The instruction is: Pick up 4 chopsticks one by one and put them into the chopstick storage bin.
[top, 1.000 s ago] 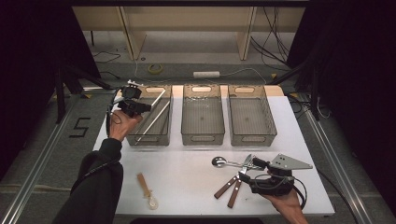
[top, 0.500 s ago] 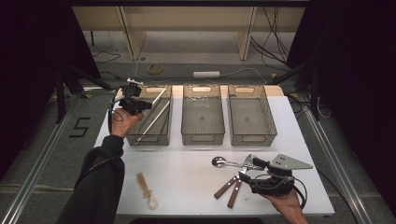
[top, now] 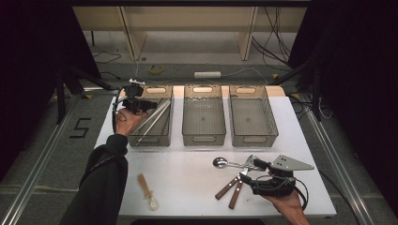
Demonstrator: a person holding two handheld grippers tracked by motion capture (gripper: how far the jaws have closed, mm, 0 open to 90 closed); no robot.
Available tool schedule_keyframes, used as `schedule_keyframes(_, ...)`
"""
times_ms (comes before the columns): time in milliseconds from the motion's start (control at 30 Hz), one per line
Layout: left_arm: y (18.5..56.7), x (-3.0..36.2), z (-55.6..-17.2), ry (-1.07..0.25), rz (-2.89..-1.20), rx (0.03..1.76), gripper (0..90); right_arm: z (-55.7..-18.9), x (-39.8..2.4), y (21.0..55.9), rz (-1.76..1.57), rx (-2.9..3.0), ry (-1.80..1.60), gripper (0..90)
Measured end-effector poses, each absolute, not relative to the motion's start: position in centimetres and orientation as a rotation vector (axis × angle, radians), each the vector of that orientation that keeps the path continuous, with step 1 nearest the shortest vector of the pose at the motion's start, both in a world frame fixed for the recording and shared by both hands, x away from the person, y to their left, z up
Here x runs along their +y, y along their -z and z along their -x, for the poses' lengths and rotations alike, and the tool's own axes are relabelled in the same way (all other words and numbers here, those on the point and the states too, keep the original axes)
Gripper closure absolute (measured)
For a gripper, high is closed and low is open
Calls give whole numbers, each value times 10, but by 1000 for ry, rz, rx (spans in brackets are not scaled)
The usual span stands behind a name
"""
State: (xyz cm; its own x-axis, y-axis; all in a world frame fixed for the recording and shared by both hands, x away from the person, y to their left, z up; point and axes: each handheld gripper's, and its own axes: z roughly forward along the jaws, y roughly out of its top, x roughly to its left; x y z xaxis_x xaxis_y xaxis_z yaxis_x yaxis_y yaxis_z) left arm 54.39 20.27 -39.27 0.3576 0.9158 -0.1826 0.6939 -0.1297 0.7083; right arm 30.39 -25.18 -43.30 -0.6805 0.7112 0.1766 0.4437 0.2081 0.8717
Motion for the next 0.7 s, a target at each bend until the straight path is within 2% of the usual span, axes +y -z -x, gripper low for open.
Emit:
schedule_keyframes(300, 379, 213, -526, -312, -1840, 1410, 420, -304, -251, 433, -1096, 2221, -1459, 222)
schedule_keyframes(700, 372, 209, -490, -286, -1876, 1374, 357, -304, -252, 433, -1098, 2218, -1459, 222)
